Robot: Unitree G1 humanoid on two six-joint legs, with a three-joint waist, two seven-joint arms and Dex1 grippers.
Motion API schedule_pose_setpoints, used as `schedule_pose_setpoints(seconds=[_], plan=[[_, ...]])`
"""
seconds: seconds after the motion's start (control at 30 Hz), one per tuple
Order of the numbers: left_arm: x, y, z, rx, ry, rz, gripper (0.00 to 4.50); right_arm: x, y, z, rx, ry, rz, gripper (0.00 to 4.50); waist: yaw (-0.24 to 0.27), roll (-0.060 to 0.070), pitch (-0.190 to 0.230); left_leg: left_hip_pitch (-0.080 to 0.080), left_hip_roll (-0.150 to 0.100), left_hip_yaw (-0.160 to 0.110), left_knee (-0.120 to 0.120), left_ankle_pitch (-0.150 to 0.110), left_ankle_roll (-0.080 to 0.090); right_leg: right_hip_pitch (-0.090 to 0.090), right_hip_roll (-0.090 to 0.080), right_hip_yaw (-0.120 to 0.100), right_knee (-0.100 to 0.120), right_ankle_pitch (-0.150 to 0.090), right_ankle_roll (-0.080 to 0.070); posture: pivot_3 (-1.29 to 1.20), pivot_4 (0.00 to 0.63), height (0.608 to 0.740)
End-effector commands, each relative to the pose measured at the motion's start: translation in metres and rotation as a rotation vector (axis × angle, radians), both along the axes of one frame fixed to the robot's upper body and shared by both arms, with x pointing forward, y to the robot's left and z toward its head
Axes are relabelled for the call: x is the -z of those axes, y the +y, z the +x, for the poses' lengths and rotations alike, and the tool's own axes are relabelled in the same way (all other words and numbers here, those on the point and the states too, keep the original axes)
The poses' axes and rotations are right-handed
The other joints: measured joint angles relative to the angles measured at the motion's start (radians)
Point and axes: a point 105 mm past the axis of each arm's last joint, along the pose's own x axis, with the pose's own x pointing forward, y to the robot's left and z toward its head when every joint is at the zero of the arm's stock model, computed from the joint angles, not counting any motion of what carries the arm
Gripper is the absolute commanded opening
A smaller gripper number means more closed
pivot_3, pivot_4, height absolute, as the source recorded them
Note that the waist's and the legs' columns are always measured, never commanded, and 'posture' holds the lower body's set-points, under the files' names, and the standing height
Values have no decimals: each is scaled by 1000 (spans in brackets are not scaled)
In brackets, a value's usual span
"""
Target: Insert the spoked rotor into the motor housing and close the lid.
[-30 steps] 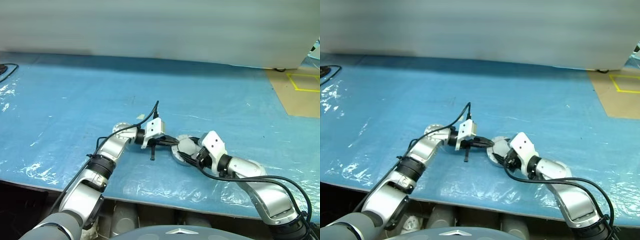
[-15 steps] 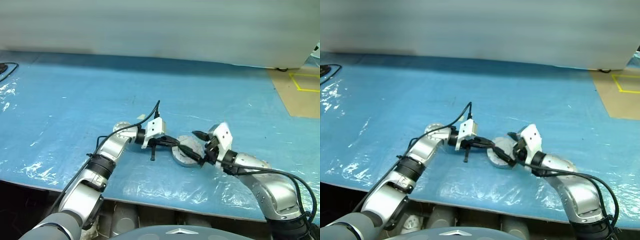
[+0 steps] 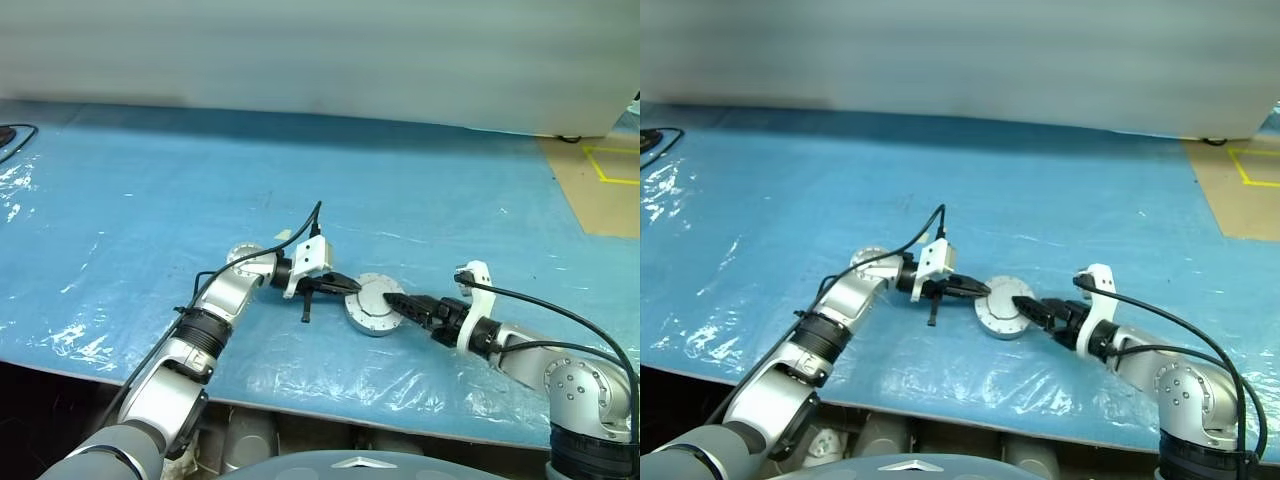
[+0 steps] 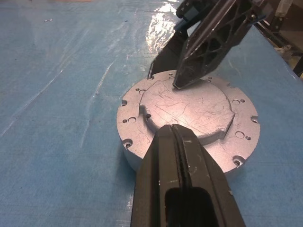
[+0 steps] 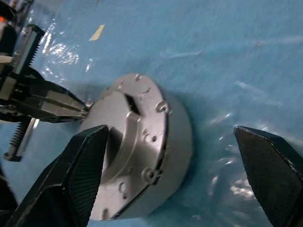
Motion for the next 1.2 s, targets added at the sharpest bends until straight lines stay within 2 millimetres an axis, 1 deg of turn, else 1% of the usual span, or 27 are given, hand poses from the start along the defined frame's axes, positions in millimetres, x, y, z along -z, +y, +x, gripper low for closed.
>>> schedule_pose_setpoints(seconds=[0.03,0.13,0.17,0.23,0.3,0.4,0.5,0.57,0.6,0.7,0.8,0.87,0.97,1.0,1.03,1.1,1.17,1.2], plan=[[26,0,-9,13,61,89,0,-10,15,-10,-40,35,150,4467,0,0,0,0,0,0,0,0,0,0,0,0,-1,0,0,0,150,740],[26,-1,-7,4,51,85,0,-7,22,-8,-7,79,220,4467,-1,0,0,0,0,0,-2,0,0,0,0,-1,-2,0,0,0,150,740],[25,-1,-6,1,46,83,0,-6,23,-6,10,89,235,4294,-2,1,0,0,0,0,-2,0,0,0,0,-1,-2,0,0,0,150,740],[24,0,-4,-7,36,79,0,-7,23,-4,25,94,266,3869,-4,1,0,0,0,0,-2,0,0,-1,0,-1,-2,0,0,0,150,740],[23,0,-2,-16,27,77,0,-6,22,-3,43,112,287,3237,-5,1,0,0,0,0,-2,0,-1,-1,0,-1,-2,0,0,0,150,740],[23,1,1,-24,20,75,0,-1,22,-7,45,157,318,2285,-5,2,-1,0,0,1,-3,0,-1,-1,0,-1,-2,0,0,0,150,740],[23,1,2,-25,10,73,0,3,30,-19,9,208,351,1741,-4,5,-3,0,0,1,-3,0,-1,0,0,-1,-2,0,0,0,150,740],[22,0,2,-27,4,69,0,5,33,-24,-17,232,336,1289,-5,5,-3,0,0,0,-4,0,-1,0,0,-2,-3,1,2,0,150,740],[21,-1,3,-29,3,63,0,6,33,-24,-15,240,331,1188,-5,5,-3,0,0,0,-4,0,-1,-1,0,-2,-3,2,4,0,150,740],[19,-2,5,-44,-11,47,0,4,33,-23,-12,248,344,1182,-6,6,-3,0,0,0,-4,0,-1,-1,0,-2,-3,2,4,0,150,740],[10,-3,15,-110,-1,-13,0,1,33,-23,-25,249,350,1182,-5,6,-3,-1,0,0,-5,0,-1,-1,1,-3,-3,2,5,0,150,740],[0,-4,24,-171,36,-86,0,-4,31,-18,-10,233,375,1182,-5,6,-3,-2,0,0,-4,0,-1,-1,0,-3,-3,2,5,0,150,740],[-25,-1,46,-311,154,-265,0,-23,24,-1,52,170,482,1182,-9,6,-3,-5,-3,0,-4,0,-1,-4,1,-4,-3,3,5,0,150,740],[-31,2,53,-355,186,-312,0,-31,21,5,77,143,519,1182,-9,6,-2,-8,-3,0,-3,0,-1,-7,1,-4,-2,3,5,0,150,740],[-37,5,59,-390,215,-355,0,-38,17,11,102,116,549,1182,-9,6,-2,-15,-3,-1,-1,0,-1,-15,1,-4,0,3,5,0,150,740],[-54,15,73,-468,318,-486,0,-56,4,26,187,46,644,1182,-8,5,-1,-27,-4,-2,5,0,-1,-25,1,-4,7,5,6,0,150,740],[-65,25,81,-513,405,-591,0,-68,-13,41,297,-18,708,1182,-8,5,-1,-35,-5,-3,11,0,-1,-34,1,-3,15,4,6,0,150,740],[-67,29,82,-511,439,-614,0,-74,-24,48,366,-55,741,1182,-7,5,-1,-36,-5,-4,12,0,-1,-35,1,-3,16,4,6,0,150,740]])
